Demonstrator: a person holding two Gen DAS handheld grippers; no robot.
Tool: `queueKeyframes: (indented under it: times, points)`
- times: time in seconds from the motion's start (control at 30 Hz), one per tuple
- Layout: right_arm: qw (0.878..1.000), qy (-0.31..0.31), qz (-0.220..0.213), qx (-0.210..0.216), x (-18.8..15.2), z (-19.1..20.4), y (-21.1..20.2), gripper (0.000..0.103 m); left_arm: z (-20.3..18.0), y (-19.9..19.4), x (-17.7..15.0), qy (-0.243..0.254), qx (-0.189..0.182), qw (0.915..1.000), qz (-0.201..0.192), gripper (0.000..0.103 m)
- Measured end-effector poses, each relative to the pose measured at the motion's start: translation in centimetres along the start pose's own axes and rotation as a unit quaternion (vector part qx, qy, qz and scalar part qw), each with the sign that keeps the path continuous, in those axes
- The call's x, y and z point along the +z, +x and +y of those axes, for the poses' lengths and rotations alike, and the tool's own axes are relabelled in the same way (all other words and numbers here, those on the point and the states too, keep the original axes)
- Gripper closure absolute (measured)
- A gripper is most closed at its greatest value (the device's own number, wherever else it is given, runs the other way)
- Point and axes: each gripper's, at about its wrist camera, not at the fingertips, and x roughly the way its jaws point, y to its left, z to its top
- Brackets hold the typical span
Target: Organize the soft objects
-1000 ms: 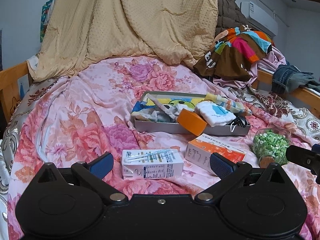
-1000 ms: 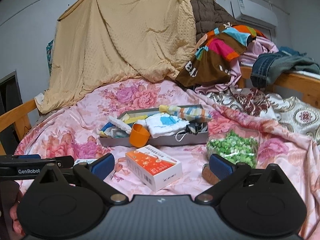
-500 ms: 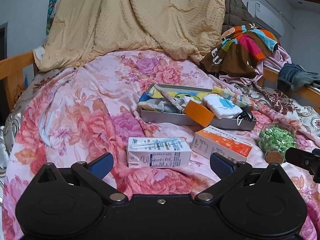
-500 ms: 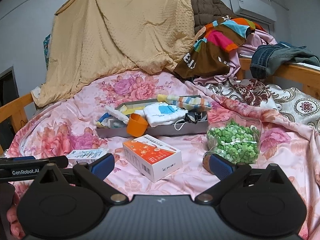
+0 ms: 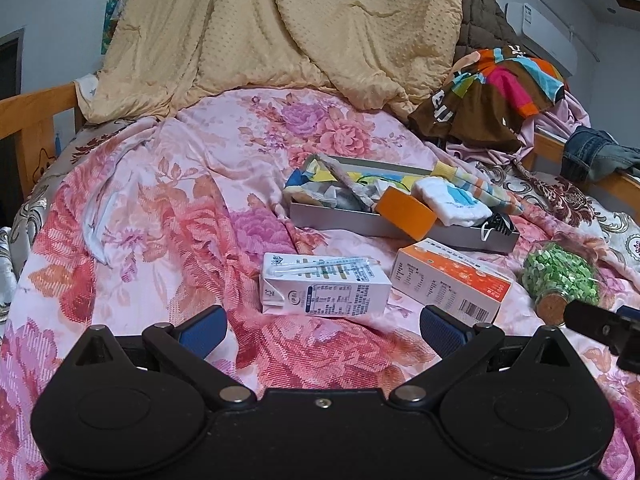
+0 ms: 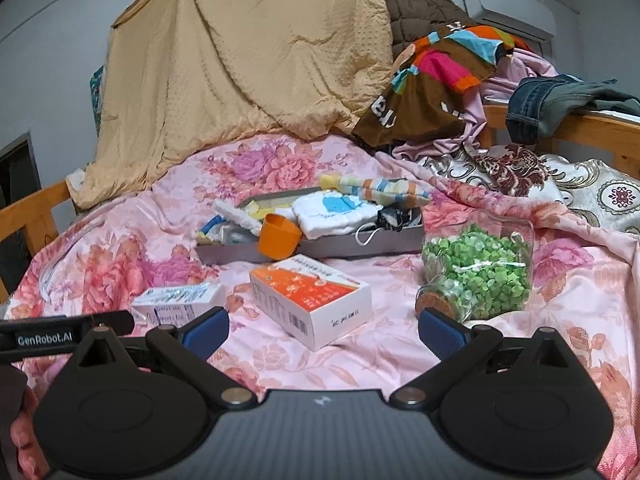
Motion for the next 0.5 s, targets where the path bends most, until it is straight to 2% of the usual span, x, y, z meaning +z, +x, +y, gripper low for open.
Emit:
queueKeyframes:
  times: [0.5]
  points:
    - [1.0,0.009,0.012,-0.012,-0.6,-0.5,0.5,0.0,0.4,0.1,-1.3,-0.001,0.005,1.0,0.0,0.001]
